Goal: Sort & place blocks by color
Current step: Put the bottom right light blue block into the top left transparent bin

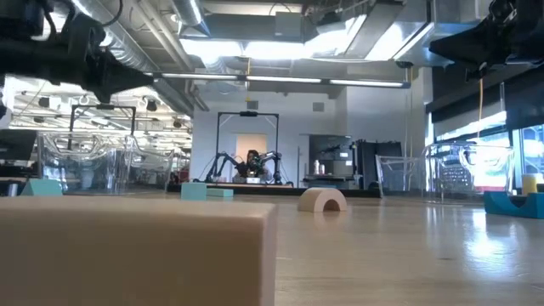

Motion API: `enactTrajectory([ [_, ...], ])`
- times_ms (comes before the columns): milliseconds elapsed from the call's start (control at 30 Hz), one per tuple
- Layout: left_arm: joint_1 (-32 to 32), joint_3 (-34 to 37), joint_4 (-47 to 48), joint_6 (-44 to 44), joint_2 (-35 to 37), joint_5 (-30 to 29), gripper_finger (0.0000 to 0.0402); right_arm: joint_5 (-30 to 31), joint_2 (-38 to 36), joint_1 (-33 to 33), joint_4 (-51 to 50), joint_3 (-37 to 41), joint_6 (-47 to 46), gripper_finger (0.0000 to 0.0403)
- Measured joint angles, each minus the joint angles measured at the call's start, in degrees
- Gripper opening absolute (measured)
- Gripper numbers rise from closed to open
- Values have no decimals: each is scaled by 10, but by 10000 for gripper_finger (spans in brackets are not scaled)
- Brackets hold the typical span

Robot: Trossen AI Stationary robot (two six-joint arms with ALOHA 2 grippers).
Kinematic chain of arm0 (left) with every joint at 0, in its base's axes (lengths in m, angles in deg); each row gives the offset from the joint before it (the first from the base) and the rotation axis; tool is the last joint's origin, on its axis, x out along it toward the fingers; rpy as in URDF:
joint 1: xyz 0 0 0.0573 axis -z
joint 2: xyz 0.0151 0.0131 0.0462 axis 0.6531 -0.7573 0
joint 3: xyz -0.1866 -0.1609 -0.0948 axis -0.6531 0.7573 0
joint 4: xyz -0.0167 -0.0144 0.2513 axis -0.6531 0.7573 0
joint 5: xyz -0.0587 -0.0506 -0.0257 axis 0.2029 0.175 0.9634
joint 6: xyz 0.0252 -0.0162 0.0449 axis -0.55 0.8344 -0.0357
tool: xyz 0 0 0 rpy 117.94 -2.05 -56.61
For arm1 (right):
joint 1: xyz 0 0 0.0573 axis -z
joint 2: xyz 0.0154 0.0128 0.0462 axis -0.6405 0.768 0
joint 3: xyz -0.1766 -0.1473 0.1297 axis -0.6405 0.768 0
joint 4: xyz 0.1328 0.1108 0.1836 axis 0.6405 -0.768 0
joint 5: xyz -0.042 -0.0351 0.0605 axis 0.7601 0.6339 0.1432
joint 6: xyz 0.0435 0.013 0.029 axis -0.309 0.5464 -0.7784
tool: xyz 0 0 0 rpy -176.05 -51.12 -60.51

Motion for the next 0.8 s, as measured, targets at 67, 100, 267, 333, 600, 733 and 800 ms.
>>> enactTrajectory([
  [67, 0, -35, 60, 25, -14, 2, 0, 0, 0, 0, -1, 0, 1, 18],
  [100, 0, -56, 85, 33, -24, 6, 0, 0, 0, 0, -4, 0, 3, 18],
  [267, 0, -170, 182, 34, -102, 9, 0, 0, 0, 0, -43, 0, 16, 18],
  [333, 0, -220, 231, 34, -143, 9, 0, 0, 0, 0, -59, 0, 16, 18],
  [600, 1, -402, 429, -27, -325, 51, 0, 0, 0, 0, -69, 0, -31, 18],
  [733, 1, -464, 502, -86, -400, 47, 0, -3, 0, 0, -69, 0, -28, 18],
  [800, 0, -477, 510, -94, -425, 37, 0, -3, 0, 0, -69, 0, -28, 18],
])
